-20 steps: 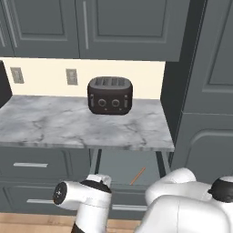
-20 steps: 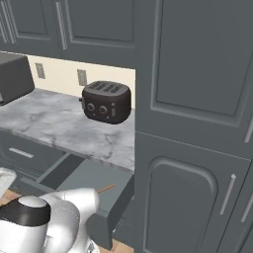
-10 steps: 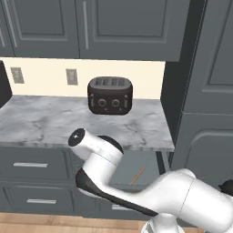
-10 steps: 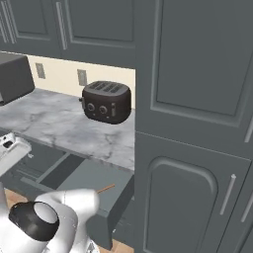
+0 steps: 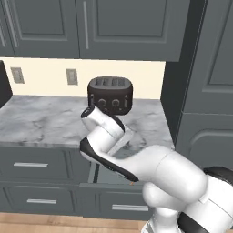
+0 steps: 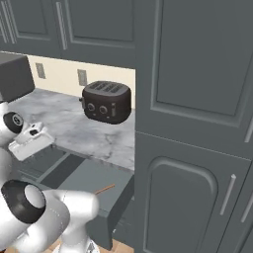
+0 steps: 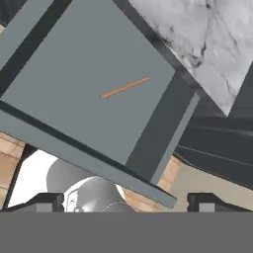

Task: Take a straw from the drawer in front and place it inside the glass cup on the dining counter.

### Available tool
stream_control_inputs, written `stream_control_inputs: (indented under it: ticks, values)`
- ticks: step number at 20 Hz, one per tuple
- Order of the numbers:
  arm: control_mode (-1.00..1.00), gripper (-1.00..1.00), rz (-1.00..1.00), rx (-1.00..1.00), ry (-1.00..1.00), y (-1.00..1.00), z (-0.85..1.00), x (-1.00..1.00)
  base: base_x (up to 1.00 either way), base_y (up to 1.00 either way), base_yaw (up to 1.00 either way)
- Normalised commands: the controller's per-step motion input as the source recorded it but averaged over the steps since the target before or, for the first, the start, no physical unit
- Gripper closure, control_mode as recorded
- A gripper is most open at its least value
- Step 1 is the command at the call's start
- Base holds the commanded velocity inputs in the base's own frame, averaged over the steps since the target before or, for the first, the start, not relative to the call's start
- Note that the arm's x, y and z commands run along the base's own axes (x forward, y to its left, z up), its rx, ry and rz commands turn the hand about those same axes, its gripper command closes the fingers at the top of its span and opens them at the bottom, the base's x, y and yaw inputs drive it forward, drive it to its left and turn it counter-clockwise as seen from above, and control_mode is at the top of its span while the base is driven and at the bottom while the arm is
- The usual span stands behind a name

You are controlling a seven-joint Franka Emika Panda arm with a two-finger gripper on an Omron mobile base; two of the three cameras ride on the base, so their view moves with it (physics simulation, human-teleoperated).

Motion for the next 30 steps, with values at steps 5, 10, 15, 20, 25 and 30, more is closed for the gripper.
stream_control_inputs:
  ticks: [5,10,15,20,25,30]
  values:
    - [-1.0,-1.0,-0.5,0.05,0.03,-0.63,-0.19,0.41,0.0,0.0,0.0]
    - [-1.0,-1.0,-0.37,0.13,0.02,-0.68,-0.53,0.3,0.0,0.0,0.0]
    - [-1.0,-1.0,-0.29,0.11,0.0,-0.43,-0.79,0.02,0.0,0.0,0.0]
    - [-1.0,-1.0,-0.29,0.03,0.0,-0.28,-0.59,0.25,0.0,0.0,0.0]
    - [-1.0,-1.0,-0.21,0.0,-0.04,-0.11,-0.46,0.15,0.0,0.0,0.0]
    - [-1.0,-1.0,-0.1,0.0,-0.11,-0.03,-0.33,0.26,0.0,0.0,0.0]
